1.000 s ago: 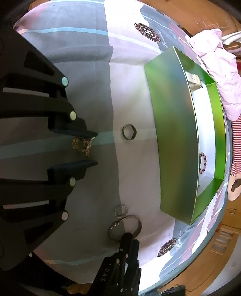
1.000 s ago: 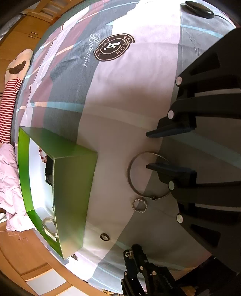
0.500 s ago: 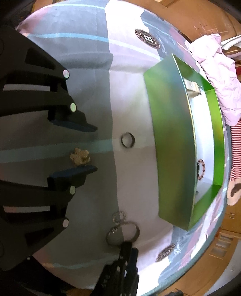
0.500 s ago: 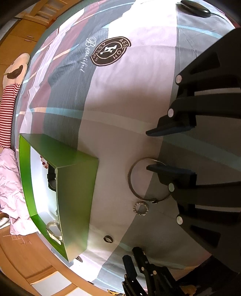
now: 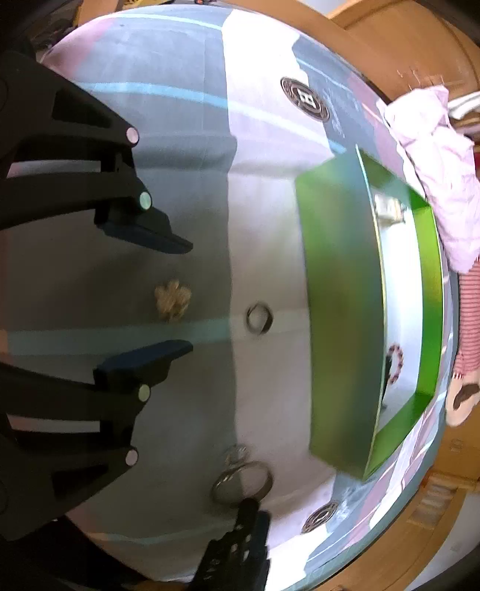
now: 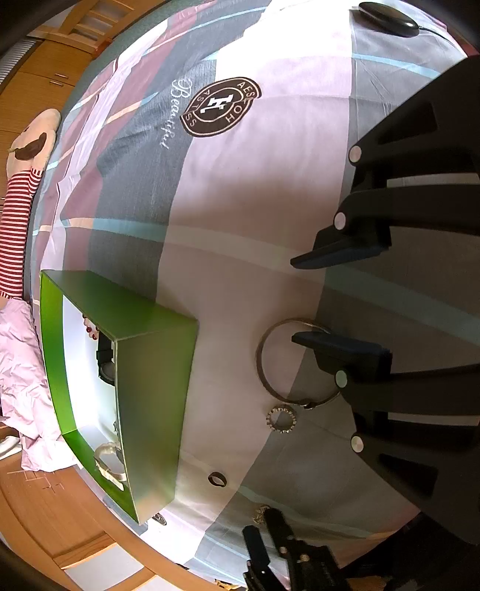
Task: Organize jewelry
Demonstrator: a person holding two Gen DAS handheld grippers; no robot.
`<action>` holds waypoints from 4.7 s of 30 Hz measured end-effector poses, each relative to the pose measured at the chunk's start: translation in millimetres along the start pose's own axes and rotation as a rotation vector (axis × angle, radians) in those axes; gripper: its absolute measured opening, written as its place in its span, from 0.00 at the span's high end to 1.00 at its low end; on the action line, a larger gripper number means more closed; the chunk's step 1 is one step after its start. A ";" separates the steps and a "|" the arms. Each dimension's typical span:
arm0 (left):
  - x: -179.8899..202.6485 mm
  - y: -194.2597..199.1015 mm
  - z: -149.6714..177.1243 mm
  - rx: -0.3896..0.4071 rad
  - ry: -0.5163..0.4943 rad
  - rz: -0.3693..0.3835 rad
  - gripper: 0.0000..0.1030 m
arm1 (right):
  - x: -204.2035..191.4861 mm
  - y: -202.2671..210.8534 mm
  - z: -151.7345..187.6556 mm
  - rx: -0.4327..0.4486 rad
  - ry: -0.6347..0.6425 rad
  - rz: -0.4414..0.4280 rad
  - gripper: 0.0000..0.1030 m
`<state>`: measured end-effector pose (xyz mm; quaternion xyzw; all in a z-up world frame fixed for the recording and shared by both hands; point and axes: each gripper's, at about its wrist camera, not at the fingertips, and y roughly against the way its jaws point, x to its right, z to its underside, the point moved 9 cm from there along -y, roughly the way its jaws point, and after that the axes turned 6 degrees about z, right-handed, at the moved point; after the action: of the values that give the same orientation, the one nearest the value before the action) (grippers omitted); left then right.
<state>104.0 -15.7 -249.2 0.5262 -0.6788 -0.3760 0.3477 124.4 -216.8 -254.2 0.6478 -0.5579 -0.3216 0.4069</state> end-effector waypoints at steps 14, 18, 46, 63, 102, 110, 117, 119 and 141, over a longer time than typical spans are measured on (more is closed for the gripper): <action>-3.8 -12.1 -1.8 -0.016 0.044 0.026 0.76 | 0.5 0.1 0.3 -0.002 -0.003 0.003 0.65; -5.2 -10.7 -4.4 -0.003 0.092 0.043 0.76 | 3.5 0.5 0.5 0.000 -0.009 0.011 0.65; 6.8 -13.9 -1.2 -0.023 0.032 0.009 0.59 | 1.9 0.6 1.4 -0.004 0.007 0.029 0.65; 9.4 -17.5 -0.7 -0.033 0.001 -0.018 0.55 | -2.3 -4.5 1.9 -0.014 0.027 0.052 0.65; 22.9 8.0 -2.7 0.034 -0.011 -0.011 0.80 | -26.8 44.2 -7.2 0.130 0.101 -0.024 0.97; 26.9 16.4 -7.8 0.058 -0.016 -0.005 0.80 | -33.7 36.0 -2.3 0.101 0.125 -0.016 0.97; 24.7 14.7 -6.9 0.055 0.003 0.013 0.81 | -37.9 41.9 -8.0 0.106 0.089 -0.082 0.97; 23.2 21.4 -18.3 0.075 0.006 0.028 0.81 | -37.0 58.1 -26.1 0.151 0.060 -0.117 0.97; -39.3 -49.5 -223.7 0.025 0.112 0.042 0.81 | -39.8 -52.0 -215.7 0.024 -0.029 -0.007 0.96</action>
<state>328.6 -17.7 -189.2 0.5365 -0.6739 -0.3300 0.3861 329.4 -138.9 -202.1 0.6500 -0.5654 -0.3254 0.3898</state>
